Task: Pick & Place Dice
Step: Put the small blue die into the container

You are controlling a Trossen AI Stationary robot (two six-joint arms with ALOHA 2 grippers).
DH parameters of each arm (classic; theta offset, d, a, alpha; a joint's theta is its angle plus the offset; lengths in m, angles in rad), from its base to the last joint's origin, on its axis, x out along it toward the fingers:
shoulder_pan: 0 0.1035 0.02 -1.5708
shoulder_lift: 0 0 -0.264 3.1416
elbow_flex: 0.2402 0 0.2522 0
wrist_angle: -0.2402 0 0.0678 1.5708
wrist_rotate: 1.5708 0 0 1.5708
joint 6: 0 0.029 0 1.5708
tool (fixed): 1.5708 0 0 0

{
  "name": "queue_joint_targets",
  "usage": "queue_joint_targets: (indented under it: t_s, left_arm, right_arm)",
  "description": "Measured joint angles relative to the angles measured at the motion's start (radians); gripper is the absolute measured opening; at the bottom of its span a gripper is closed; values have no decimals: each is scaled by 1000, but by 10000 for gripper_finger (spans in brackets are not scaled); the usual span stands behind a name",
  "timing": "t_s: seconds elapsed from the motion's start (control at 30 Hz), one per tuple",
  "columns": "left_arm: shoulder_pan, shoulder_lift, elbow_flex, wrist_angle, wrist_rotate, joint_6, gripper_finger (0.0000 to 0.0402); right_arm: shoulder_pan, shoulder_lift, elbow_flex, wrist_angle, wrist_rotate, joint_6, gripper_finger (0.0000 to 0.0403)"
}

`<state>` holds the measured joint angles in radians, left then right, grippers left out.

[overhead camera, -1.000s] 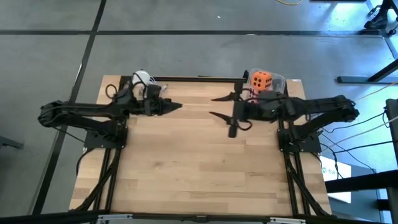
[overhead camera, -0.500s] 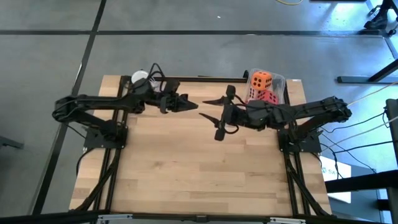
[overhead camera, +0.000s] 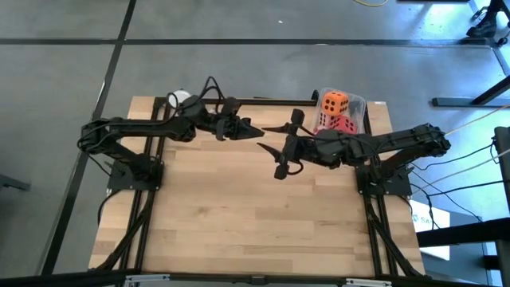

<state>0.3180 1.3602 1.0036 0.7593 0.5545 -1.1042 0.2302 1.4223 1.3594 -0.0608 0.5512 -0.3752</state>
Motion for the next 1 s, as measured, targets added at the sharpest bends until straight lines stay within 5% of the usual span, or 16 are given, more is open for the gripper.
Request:
queue_joint_targets:
  t_s: [1.0]
  left_arm:
    - [-2, 0, 4, -34, -19, -8, 13]
  right_arm:
    - [0, 0, 0, -7, 36, -101, 95]
